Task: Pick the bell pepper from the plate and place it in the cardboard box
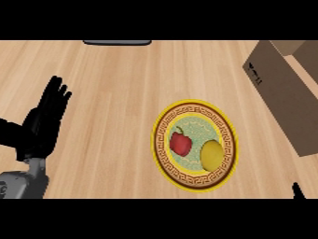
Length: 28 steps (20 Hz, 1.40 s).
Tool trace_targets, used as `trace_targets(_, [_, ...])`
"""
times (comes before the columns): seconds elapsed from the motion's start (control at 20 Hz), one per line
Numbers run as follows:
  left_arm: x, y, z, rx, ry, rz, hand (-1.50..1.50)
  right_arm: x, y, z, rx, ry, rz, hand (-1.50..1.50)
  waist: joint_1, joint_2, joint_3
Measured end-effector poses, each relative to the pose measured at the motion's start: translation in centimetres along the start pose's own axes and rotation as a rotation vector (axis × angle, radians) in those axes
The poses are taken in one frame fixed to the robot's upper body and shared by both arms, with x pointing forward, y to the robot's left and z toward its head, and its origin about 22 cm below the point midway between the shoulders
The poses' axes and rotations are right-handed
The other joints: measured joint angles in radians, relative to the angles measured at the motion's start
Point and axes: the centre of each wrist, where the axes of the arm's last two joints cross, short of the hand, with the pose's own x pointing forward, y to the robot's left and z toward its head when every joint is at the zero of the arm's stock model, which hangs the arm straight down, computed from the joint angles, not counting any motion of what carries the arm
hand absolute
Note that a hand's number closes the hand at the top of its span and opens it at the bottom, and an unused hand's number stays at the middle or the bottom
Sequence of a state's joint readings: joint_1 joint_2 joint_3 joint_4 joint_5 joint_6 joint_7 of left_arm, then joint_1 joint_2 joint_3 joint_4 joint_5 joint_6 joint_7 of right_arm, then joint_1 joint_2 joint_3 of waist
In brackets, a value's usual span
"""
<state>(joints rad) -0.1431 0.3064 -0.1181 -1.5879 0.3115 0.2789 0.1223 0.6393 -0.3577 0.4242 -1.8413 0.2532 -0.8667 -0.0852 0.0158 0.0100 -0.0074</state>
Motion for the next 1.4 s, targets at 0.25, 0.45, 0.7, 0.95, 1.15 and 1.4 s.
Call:
trace_targets(0.25, [0.3, -0.4, 0.1, -0.013, 0.0, 0.001, 0.0, 4.3, -0.7, -0.5, 0.112, 0.044, 0.002, -1.5, 0.013, 0.001, 0.0])
trace_targets(0.45, [0.2, -0.6, 0.2, -0.011, 0.005, 0.006, 0.0, 8.4, -0.3, -0.9, 0.171, 0.047, -0.003, -1.5, 0.007, -0.002, 0.002])
trace_targets(0.7, [0.6, -0.3, 0.2, -0.008, 0.012, 0.007, 0.0, 13.1, 1.8, -2.1, 0.21, 0.051, 0.012, -1.5, 0.001, -0.006, 0.004])
trace_targets(0.95, [0.7, -0.4, 1.0, 0.005, 0.014, 0.005, 0.0, 16.2, 4.4, -2.6, 0.224, 0.088, 0.062, -1.5, -0.006, -0.009, 0.005])
trace_targets(1.15, [0.6, 0.1, 0.9, 0.013, 0.01, 0.005, 0.0, 17.1, 6.5, -3.7, 0.245, 0.115, 0.05, -1.5, -0.01, -0.009, 0.006])
trace_targets(1.4, [0.8, 0.7, 0.7, 0.011, 0.009, 0.004, 0.0, 17.5, 8.3, -4.7, 0.262, 0.127, 0.055, -1.5, -0.013, -0.01, 0.007])
